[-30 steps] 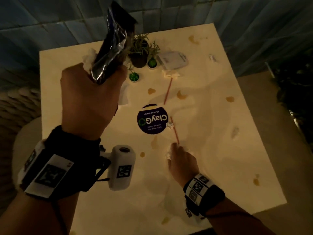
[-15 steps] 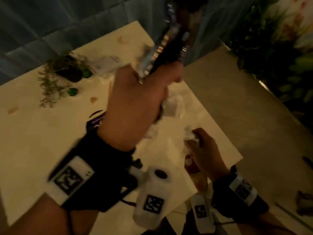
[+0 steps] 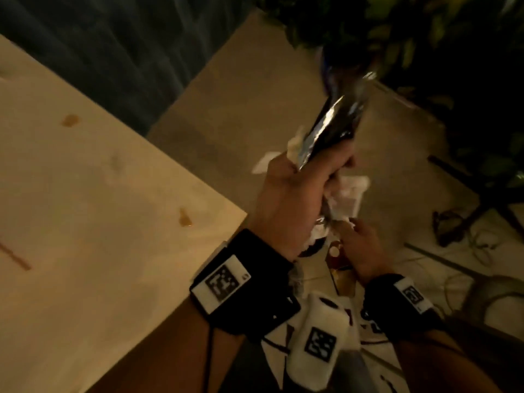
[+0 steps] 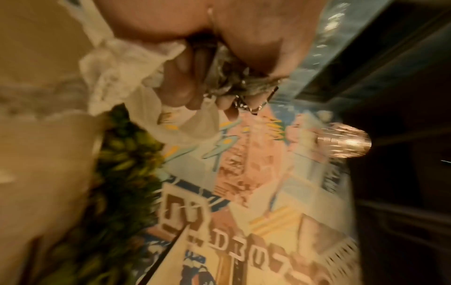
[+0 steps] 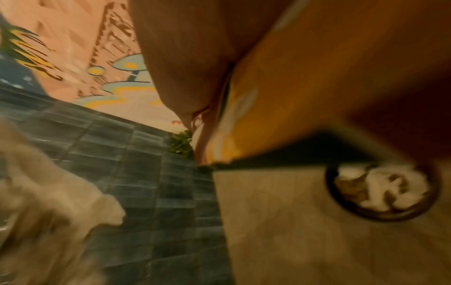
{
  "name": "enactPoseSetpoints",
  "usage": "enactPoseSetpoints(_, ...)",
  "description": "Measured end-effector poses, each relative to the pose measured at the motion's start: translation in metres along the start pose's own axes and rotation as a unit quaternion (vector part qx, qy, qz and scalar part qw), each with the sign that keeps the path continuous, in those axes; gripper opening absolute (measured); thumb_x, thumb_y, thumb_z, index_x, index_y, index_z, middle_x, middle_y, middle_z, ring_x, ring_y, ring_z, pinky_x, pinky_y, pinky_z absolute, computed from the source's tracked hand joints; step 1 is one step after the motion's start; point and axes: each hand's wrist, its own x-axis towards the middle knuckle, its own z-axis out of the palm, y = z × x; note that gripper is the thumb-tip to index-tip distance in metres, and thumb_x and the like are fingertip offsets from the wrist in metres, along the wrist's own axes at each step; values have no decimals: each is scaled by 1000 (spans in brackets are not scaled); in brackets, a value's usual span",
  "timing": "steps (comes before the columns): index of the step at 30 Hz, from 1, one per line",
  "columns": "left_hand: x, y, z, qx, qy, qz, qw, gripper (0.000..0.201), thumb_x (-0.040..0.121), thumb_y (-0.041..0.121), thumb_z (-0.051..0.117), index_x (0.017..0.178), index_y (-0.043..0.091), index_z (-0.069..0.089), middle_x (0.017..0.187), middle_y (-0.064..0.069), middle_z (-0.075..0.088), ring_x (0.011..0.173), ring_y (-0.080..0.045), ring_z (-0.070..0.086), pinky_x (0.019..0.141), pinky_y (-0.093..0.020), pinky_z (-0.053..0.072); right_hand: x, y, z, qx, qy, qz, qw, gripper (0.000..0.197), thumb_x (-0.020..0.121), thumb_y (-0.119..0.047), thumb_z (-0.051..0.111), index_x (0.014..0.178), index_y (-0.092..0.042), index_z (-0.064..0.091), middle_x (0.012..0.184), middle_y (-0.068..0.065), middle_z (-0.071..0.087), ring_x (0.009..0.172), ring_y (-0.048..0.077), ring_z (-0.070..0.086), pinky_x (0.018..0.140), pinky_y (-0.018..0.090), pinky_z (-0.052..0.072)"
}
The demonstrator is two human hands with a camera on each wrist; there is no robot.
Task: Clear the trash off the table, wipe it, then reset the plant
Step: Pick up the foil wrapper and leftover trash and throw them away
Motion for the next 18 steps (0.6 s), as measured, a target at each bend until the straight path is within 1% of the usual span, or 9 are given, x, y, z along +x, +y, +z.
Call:
enactPoseSetpoints(2, 18, -53, 7, 52, 70, -88, 992, 22, 82, 32, 66, 68, 16, 66, 56, -2, 49, 46, -10, 35, 53, -32, 27, 37, 38, -13, 13, 18, 40, 999, 7, 86, -31, 59, 85, -25, 62, 80, 9, 66, 69, 24, 62, 67, 50, 55)
enactPoseSetpoints(4, 39, -110, 5, 59, 142, -147, 977, 24, 86, 31, 64, 72, 11, 65, 51, 5, 46, 47, -11, 38, 51, -28, 31, 72, 69, -17, 23, 4, 91, 996, 9, 86, -33, 58, 83, -25, 60, 88, 12, 67, 75, 26, 63, 74, 51, 55)
enactPoseSetpoints(5, 50, -135, 0, 66, 170, -173, 968, 24, 86, 30, 64, 72, 11, 64, 53, 4, 47, 47, -10, 38, 51, -26, 33, 90, 82, -14, 36, -1, 106, 994, 10, 87, -31, 57, 82, -23, 59, 89, 13, 67, 77, 27, 62, 78, 51, 55)
enactPoseSetpoints(6, 60, -161, -7, 64, 189, -194, 960, 24, 86, 30, 64, 71, 12, 63, 55, 3, 47, 46, -10, 38, 50, -25, 33, 106, 94, -12, 52, -4, 128, 990, 11, 89, -28, 56, 79, -22, 58, 85, 13, 66, 76, 25, 61, 78, 46, 55)
enactPoseSetpoints(9, 95, -233, -33, 35, 235, -256, 937, 29, 87, 38, 61, 69, 15, 64, 55, 4, 46, 47, -12, 39, 46, -23, 30, 159, 133, -2, 77, -26, 198, 977, 20, 92, -19, 52, 73, -19, 57, 67, 7, 57, 58, 18, 54, 55, 28, 46)
enactPoseSetpoints(12, 127, -292, -59, -35, 258, -295, 919, 32, 88, 40, 58, 69, 15, 63, 57, 3, 45, 43, -11, 38, 41, -17, 30, 215, 175, 9, 52, -33, 229, 972, 16, 88, -20, 54, 80, -8, 62, 72, 10, 60, 62, 22, 56, 55, 28, 45)
enactPoseSetpoints(14, 142, -323, -74, -93, 254, -308, 912, 32, 90, 38, 54, 72, 13, 60, 52, 4, 41, 39, -10, 32, 39, -15, 26, 253, 201, 15, 44, -34, 233, 971, 15, 86, -23, 56, 84, -9, 62, 82, 13, 62, 70, 25, 59, 63, 32, 49)
enactPoseSetpoints(16, 151, -347, -87, -133, 239, -307, 911, 32, 91, 36, 51, 73, 11, 58, 48, 4, 39, 40, -11, 30, 40, -17, 24, 290, 225, 24, 37, -49, 228, 972, 10, 88, -22, 54, 85, -14, 59, 94, 11, 61, 74, 23, 60, 73, 35, 53)
enactPoseSetpoints(18, 155, -365, -99, -167, 227, -300, 911, 32, 90, 33, 49, 72, 9, 57, 47, 3, 37, 39, -11, 30, 37, -15, 25, 325, 248, 34, 23, -66, 225, 972, 14, 93, -20, 49, 101, -12, 57, 104, 9, 60, 74, 18, 61, 75, 32, 57)
